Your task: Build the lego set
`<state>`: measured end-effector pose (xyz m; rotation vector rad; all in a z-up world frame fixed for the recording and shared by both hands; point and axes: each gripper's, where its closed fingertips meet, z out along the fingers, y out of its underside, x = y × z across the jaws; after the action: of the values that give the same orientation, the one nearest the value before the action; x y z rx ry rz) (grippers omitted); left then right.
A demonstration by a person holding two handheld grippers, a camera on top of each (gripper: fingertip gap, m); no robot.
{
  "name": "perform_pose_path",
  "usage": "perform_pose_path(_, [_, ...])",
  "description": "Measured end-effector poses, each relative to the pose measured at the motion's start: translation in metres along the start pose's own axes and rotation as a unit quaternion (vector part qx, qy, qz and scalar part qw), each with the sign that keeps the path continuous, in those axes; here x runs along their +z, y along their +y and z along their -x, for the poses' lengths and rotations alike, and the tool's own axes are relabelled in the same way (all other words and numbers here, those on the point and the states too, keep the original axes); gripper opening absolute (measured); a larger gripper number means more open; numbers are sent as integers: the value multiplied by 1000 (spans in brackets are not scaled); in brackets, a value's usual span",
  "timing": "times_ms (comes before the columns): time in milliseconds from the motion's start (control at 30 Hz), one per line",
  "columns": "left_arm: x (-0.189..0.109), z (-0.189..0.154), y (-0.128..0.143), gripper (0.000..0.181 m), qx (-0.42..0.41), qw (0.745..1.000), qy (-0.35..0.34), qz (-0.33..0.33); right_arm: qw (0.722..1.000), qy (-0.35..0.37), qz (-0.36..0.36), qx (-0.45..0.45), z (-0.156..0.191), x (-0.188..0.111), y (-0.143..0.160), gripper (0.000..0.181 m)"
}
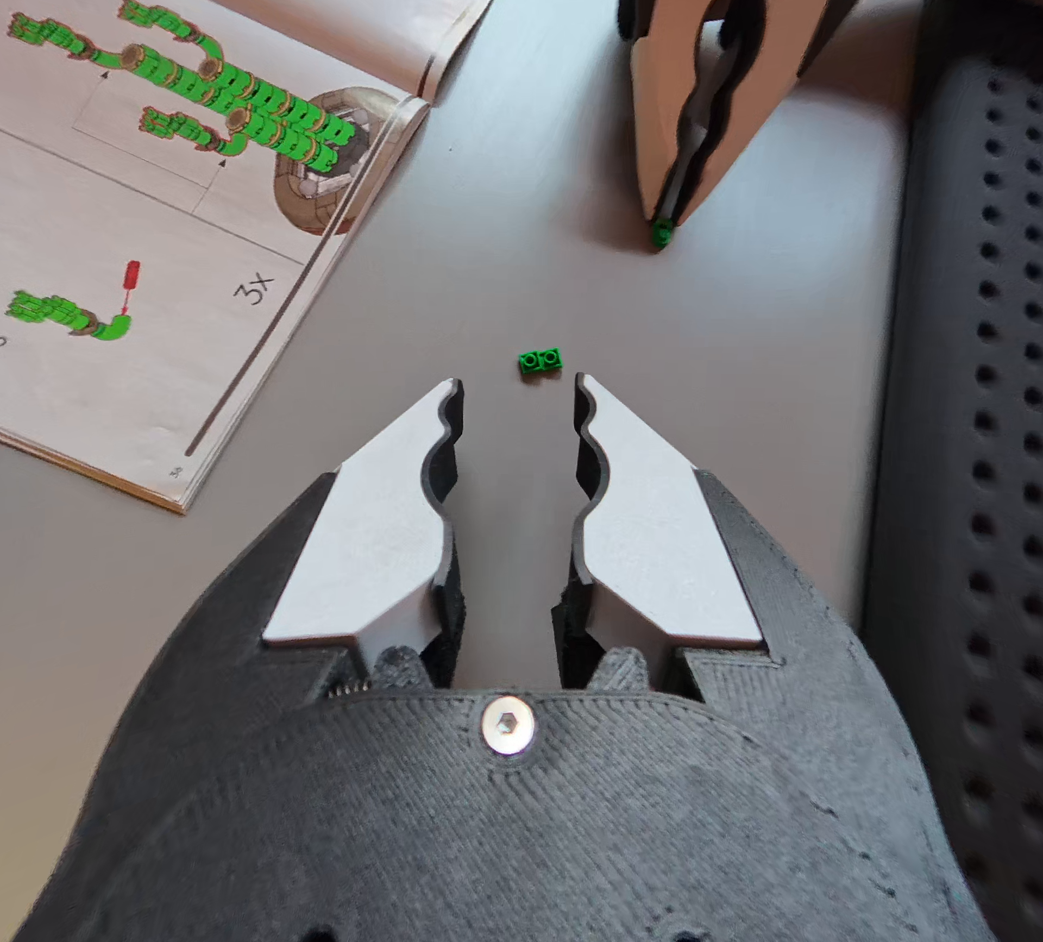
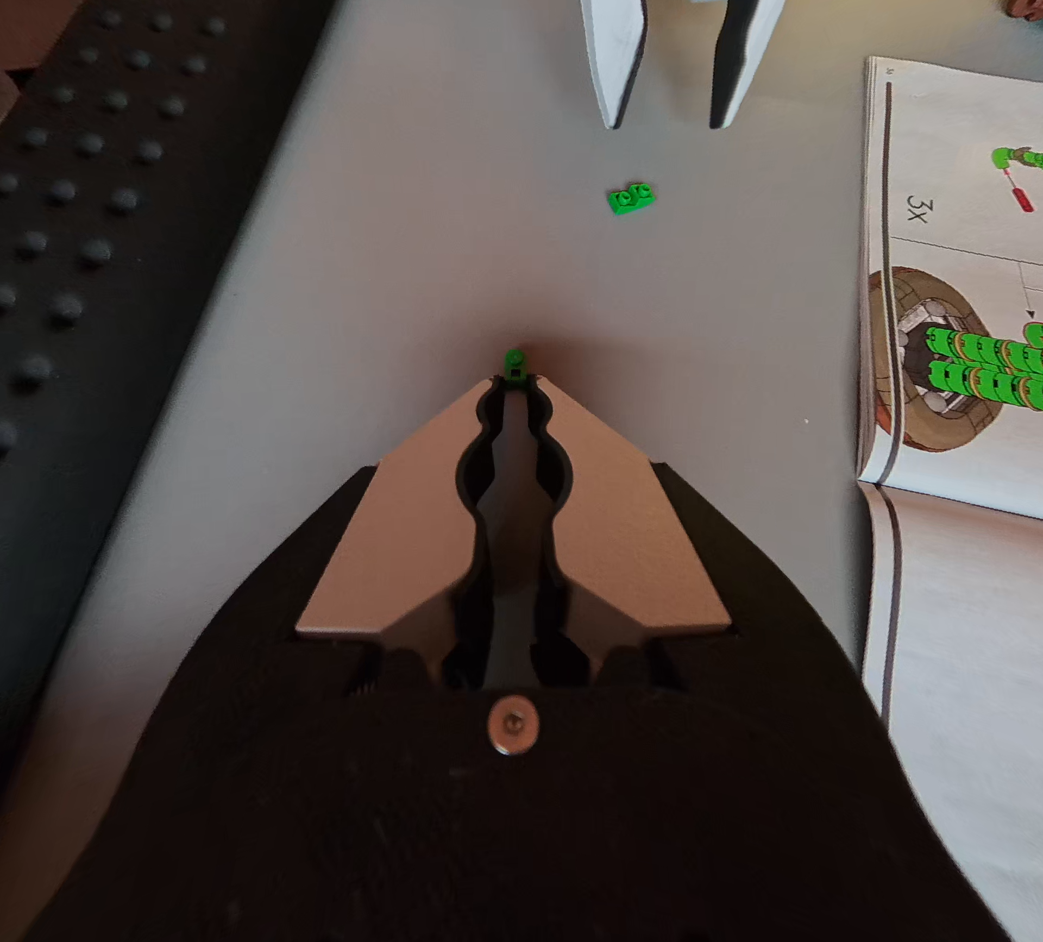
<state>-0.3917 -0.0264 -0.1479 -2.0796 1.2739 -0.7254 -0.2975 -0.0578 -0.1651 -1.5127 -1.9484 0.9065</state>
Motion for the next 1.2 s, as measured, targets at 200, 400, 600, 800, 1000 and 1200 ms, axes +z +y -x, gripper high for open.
perform_pose_path(200, [16, 3, 5, 41, 21, 998, -42, 44, 1000, 7, -1, -7, 0, 0, 0, 7])
perform_pose_path(400, [22, -4, 5, 34, 85, 995, -40, 43, 1000, 9, -2, -6, 1, 0, 0, 7])
perform_pose_path(600, [22, -6, 6, 31, 86, 995, -34, 43, 1000, 11, -2, -7, 3, 1, -1, 13])
perform_pose_path(800, [20, -9, 8, 28, 87, 995, -29, 50, 1000, 19, 0, -11, 4, 1, -2, 13])
perform_pose_path(1000, [18, -12, 10, 25, 84, 995, -18, 54, 1000, 19, 0, -12, 5, 1, -2, 13])
perform_pose_path(1200, [17, -15, 12, 23, 93, 994, -13, 61, 1000, 18, -2, -10, 4, 1, -2, 13])
